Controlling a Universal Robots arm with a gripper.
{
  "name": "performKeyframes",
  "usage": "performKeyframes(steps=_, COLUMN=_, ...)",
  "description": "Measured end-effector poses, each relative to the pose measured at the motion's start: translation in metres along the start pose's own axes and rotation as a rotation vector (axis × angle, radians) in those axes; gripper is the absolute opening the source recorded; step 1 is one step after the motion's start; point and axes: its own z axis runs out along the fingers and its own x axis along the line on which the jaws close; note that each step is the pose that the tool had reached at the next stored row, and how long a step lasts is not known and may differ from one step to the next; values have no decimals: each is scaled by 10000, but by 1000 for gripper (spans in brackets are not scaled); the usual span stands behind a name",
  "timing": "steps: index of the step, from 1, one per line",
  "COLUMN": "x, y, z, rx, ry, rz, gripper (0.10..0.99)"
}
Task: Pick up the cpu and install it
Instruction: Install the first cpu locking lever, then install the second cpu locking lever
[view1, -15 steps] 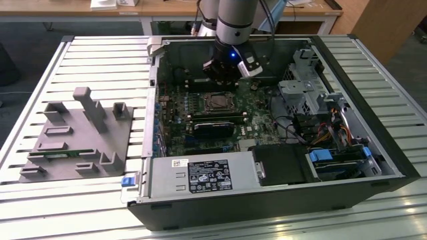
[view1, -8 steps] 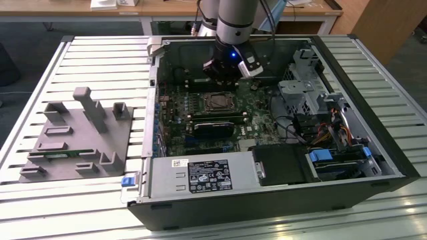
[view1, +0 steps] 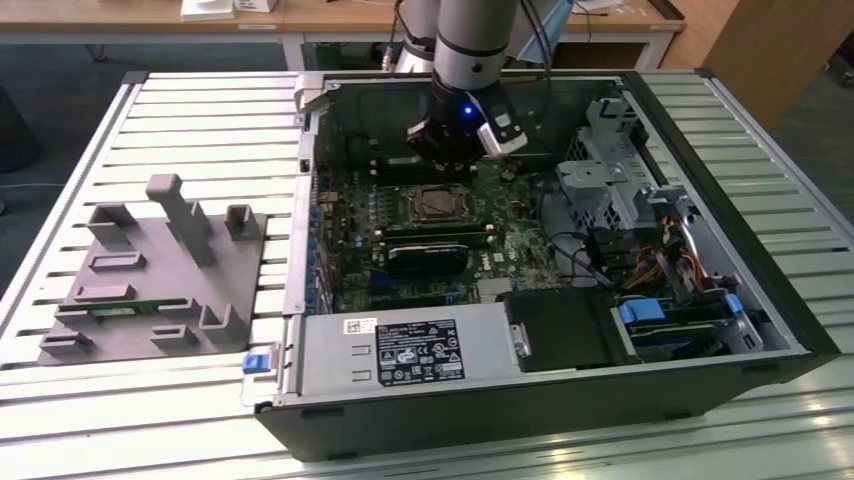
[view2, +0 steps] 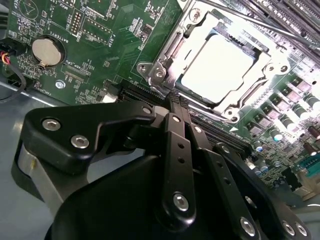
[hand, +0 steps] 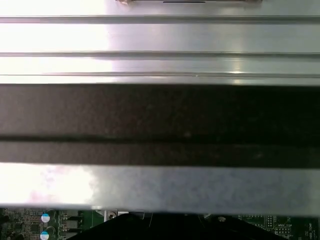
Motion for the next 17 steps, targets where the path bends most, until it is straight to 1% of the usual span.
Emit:
performKeyframes(steps=6, x=-1, y=-17, z=-2, rx=1, ry=1, rz=-1, gripper=106)
performKeyframes(steps=17, x=-2, y=-69, z=-6, rx=-1, ry=0, rz=0, gripper=106)
